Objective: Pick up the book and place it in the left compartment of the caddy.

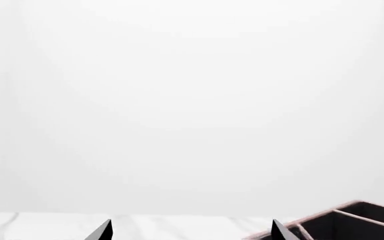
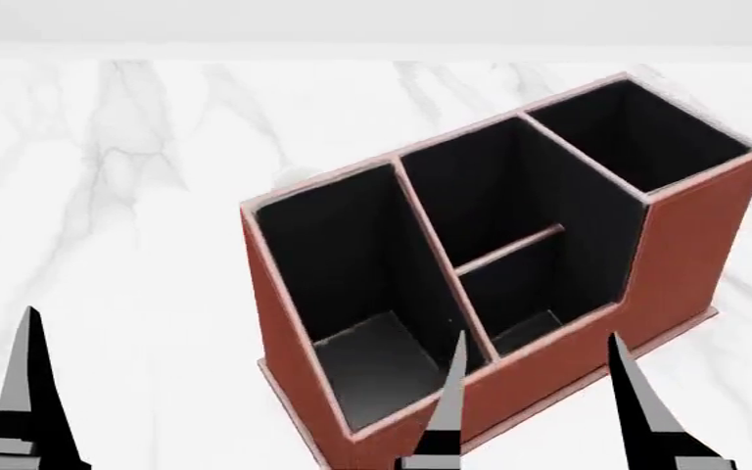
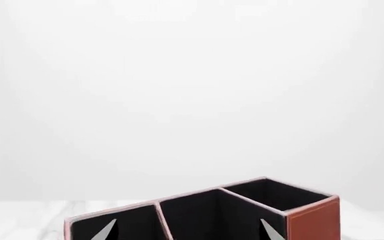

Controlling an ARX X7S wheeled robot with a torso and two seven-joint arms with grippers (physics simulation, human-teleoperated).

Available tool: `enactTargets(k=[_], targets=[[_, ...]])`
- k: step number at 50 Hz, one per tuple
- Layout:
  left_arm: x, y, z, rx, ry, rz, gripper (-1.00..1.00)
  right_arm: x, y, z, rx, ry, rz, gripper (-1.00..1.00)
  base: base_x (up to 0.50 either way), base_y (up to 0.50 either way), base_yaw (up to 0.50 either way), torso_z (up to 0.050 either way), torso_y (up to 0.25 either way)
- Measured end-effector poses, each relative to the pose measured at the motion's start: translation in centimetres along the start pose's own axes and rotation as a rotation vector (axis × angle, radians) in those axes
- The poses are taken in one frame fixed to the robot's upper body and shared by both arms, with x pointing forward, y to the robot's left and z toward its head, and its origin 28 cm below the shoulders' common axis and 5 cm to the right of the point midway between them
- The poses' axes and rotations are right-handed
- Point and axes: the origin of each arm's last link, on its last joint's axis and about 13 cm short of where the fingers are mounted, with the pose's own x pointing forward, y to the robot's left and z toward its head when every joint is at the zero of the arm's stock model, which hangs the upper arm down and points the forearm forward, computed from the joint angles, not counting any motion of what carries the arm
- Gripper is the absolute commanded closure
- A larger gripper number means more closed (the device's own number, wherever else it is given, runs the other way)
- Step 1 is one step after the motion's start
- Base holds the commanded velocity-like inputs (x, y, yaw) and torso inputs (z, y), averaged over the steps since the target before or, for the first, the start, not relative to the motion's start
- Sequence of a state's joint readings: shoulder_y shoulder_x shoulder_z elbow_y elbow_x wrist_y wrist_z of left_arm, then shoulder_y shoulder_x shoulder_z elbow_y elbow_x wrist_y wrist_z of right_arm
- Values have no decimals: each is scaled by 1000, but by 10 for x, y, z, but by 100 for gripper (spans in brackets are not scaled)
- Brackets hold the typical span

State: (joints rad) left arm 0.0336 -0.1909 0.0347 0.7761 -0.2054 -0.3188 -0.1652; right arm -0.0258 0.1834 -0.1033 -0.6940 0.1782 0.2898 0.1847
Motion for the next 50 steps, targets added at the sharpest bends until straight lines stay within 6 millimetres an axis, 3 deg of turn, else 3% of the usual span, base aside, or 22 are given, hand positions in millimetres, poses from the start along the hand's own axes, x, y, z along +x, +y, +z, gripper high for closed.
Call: enactTargets(k=[33,50], targets=[[1,1,0,-6,4,6,-100,1,0,-1,-20,9,-21,-100,0,-500,0,0,0],[1,1,0,-7,5,7,-100,3,-2,0,-93,-27,-85,-100,0,-17,27,0,0]])
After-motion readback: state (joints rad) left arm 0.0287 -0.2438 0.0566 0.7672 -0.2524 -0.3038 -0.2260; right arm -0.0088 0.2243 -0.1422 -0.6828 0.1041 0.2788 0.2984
